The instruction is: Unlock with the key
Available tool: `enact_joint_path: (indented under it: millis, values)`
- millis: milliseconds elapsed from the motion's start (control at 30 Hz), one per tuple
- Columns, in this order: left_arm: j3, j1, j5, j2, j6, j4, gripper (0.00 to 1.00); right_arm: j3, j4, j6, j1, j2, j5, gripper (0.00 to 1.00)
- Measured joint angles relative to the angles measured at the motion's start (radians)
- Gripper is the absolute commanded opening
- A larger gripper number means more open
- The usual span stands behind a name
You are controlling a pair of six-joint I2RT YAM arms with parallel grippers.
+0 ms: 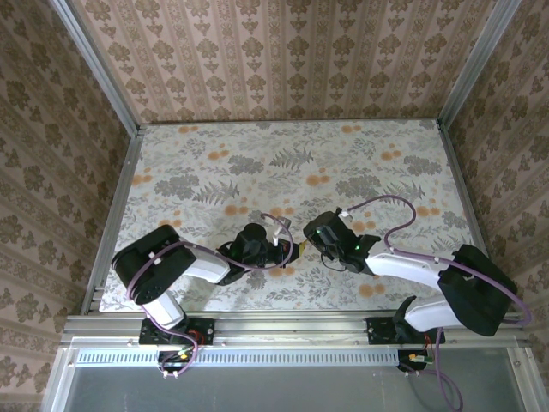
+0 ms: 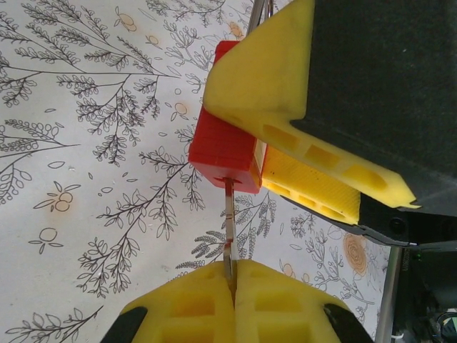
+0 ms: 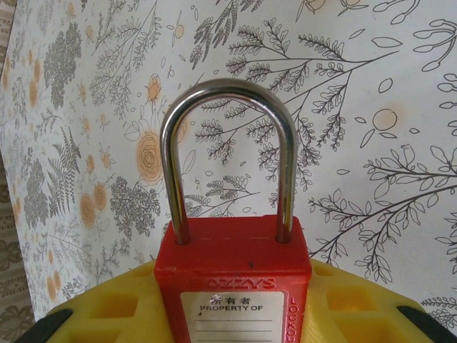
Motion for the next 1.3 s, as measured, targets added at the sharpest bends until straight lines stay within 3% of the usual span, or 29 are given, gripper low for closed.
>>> enact_joint_path:
  millis: [867, 1300]
  values:
    - [0.0, -0.003, 0.017, -0.049, 0.002, 0.082, 0.0, -0.045, 0.017, 0.036, -0.01, -0.182, -0.001, 0.0]
    - [0.0, 0.043, 0.076, -0.113, -0.006, 0.027, 0.0, -0.011, 0.041, -0.09, 0.004, -0.169, 0.001, 0.0]
